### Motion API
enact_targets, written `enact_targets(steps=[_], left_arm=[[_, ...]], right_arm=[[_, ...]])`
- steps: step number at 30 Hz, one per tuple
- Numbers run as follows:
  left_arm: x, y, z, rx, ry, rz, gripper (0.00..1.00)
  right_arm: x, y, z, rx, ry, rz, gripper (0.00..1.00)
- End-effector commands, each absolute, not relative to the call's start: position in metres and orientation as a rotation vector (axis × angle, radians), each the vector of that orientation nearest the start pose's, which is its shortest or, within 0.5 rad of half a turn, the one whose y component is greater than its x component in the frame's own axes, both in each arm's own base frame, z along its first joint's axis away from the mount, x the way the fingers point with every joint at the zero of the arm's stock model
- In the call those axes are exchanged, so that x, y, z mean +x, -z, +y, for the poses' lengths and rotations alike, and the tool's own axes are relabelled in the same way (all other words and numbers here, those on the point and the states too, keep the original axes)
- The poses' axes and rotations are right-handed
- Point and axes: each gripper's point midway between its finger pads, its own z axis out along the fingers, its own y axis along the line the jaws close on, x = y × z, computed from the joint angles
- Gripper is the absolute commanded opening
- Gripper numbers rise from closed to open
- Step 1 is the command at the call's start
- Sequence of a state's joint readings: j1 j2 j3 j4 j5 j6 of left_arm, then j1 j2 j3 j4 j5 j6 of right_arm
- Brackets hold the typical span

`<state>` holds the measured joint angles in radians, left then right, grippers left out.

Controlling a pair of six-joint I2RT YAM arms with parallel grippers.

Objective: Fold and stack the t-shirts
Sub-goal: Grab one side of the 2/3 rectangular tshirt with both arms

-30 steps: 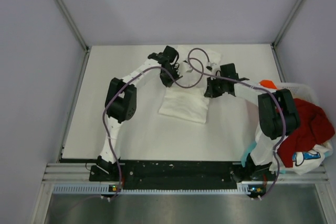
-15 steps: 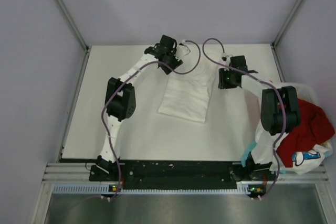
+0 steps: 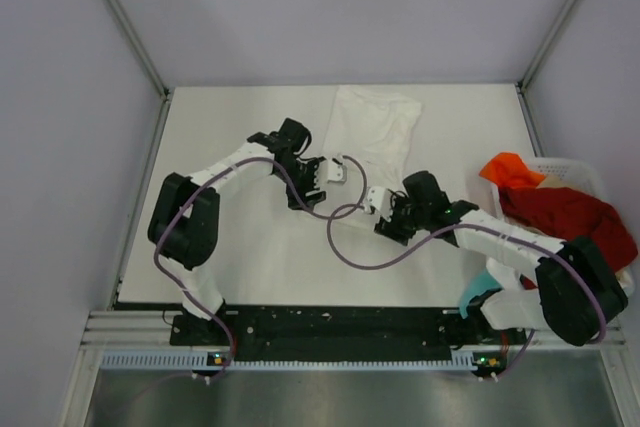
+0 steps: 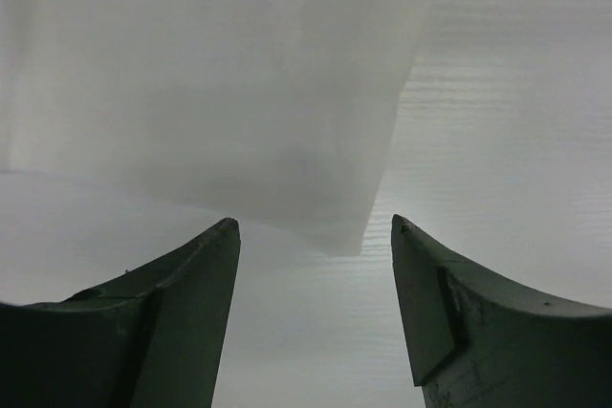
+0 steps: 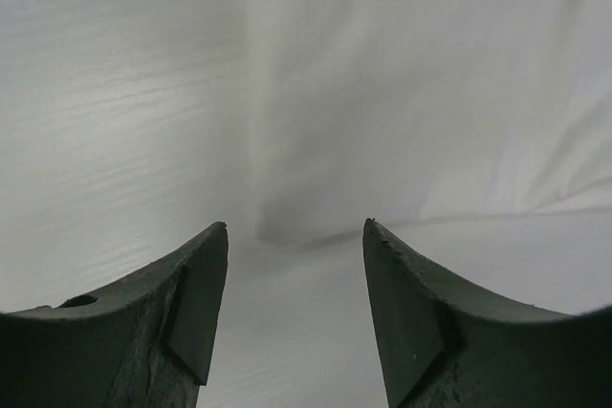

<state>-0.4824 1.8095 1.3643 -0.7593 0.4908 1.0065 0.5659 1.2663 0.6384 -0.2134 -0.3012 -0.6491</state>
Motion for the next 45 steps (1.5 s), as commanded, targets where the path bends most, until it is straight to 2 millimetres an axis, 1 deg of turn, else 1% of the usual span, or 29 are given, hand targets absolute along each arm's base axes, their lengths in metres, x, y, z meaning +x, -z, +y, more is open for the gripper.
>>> enact_targets(steps=[1,3,4,7,10,13,15,17,18,20,21,23,25,28,30,32,34,38,40,42,45], left_arm=[[0.317,-0.071,-0.238,-2.592,-0.794,-2.393,0.69],[0.312,-0.062,-0.235,-2.561,-0.790,-2.373,0.69],[0.312,-0.058,-0.233,-2.553,-0.771,-2.377,0.69],[0.316,-0.050,-0.231,-2.554,-0.719,-2.396,0.69],[0.309,-0.043,-0.233,-2.557,-0.727,-2.363,0.69],[0.311,-0.029,-0.231,-2.527,-0.655,-2.369,0.66],[0.315,-0.024,-0.230,-2.511,-0.607,-2.390,0.64],[0.319,-0.021,-0.230,-2.509,-0.561,-2.415,0.59],[0.319,-0.018,-0.229,-2.509,-0.541,-2.419,0.52],[0.316,-0.011,-0.228,-2.508,-0.516,-2.411,0.25],[0.315,-0.009,-0.226,-2.503,-0.483,-2.409,0.16],[0.312,-0.006,-0.220,-2.485,-0.445,-2.410,0.00],[0.307,-0.009,-0.214,-2.462,-0.427,-2.410,0.00],[0.298,-0.024,-0.206,-2.396,-0.420,-2.437,0.00],[0.287,-0.041,-0.199,-2.333,-0.426,-2.460,0.00],[0.272,-0.061,-0.193,-2.292,-0.452,-2.462,0.00],[0.253,-0.079,-0.187,-2.258,-0.505,-2.443,0.00],[0.209,-0.114,-0.171,-2.176,-0.595,-2.389,0.00],[0.189,-0.131,-0.163,-2.164,-0.639,-2.354,0.00],[0.173,-0.149,-0.158,-2.158,-0.679,-2.341,0.00],[0.169,-0.173,-0.162,-2.175,-0.724,-2.373,0.00]], right_arm=[[0.265,-0.059,0.204,-1.622,-0.205,1.774,0.57],[0.263,-0.055,0.212,-1.649,-0.227,1.789,0.57],[0.262,-0.052,0.213,-1.653,-0.218,1.799,0.56],[0.268,-0.040,0.208,-1.642,-0.164,1.849,0.54],[0.271,-0.034,0.207,-1.642,-0.150,1.880,0.49],[0.275,-0.031,0.207,-1.612,-0.140,1.917,0.34],[0.278,-0.031,0.205,-1.597,-0.119,1.941,0.16],[0.276,-0.031,0.202,-1.600,-0.113,1.953,0.06],[0.275,-0.032,0.202,-1.602,-0.112,1.952,0.03],[0.275,-0.035,0.200,-1.597,-0.103,1.943,0.00],[0.276,-0.038,0.200,-1.593,-0.096,1.937,0.00],[0.275,-0.038,0.198,-1.594,-0.089,1.938,0.00],[0.272,-0.040,0.198,-1.605,-0.100,1.938,0.00],[0.264,-0.051,0.195,-1.630,-0.122,1.936,0.00],[0.252,-0.066,0.193,-1.655,-0.155,1.922,0.00],[0.234,-0.083,0.193,-1.681,-0.202,1.890,0.00],[0.210,-0.100,0.193,-1.708,-0.286,1.851,0.00],[0.162,-0.131,0.190,-1.786,-0.426,1.752,0.00],[0.145,-0.150,0.189,-1.785,-0.484,1.696,0.00],[0.136,-0.172,0.188,-1.737,-0.514,1.643,0.00],[0.135,-0.188,0.190,-1.693,-0.521,1.609,0.00]])
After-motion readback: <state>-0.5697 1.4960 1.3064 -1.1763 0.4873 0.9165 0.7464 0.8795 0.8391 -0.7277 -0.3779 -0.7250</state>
